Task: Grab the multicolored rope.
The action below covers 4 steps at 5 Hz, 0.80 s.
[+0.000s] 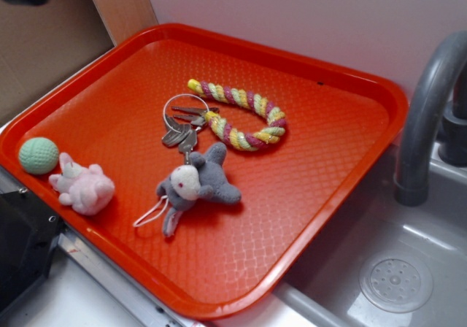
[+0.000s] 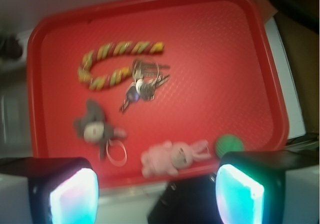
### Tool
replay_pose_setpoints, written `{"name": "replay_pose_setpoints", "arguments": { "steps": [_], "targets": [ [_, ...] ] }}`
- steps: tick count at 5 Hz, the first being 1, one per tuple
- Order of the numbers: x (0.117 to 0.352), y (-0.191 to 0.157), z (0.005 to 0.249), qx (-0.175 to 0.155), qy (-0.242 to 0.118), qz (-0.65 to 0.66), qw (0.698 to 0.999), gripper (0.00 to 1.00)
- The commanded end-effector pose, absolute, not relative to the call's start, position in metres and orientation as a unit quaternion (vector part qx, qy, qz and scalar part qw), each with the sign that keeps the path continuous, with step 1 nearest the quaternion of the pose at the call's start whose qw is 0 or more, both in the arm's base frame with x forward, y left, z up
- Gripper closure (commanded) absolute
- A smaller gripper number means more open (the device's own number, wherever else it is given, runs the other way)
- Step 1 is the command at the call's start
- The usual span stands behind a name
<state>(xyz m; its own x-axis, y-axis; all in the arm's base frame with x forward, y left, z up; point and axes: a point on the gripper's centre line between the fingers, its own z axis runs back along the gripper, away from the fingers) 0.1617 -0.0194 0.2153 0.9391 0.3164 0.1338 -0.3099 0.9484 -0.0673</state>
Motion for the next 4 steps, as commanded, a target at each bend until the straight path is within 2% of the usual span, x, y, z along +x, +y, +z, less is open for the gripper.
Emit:
{"name": "replay_pose_setpoints", "arguments": {
  "steps": [1, 3, 4],
  "targets": [
    [0.207, -0.038, 0.188, -0.018, -0.103, 0.208, 0.972, 0.00],
    [0.252, -0.068, 0.150, -0.002, -0.097, 0.196, 0.976, 0.00],
    [0.264, -0.079, 0.133, 0.012, -0.092, 0.179, 0.979, 0.00]
  ]
}}
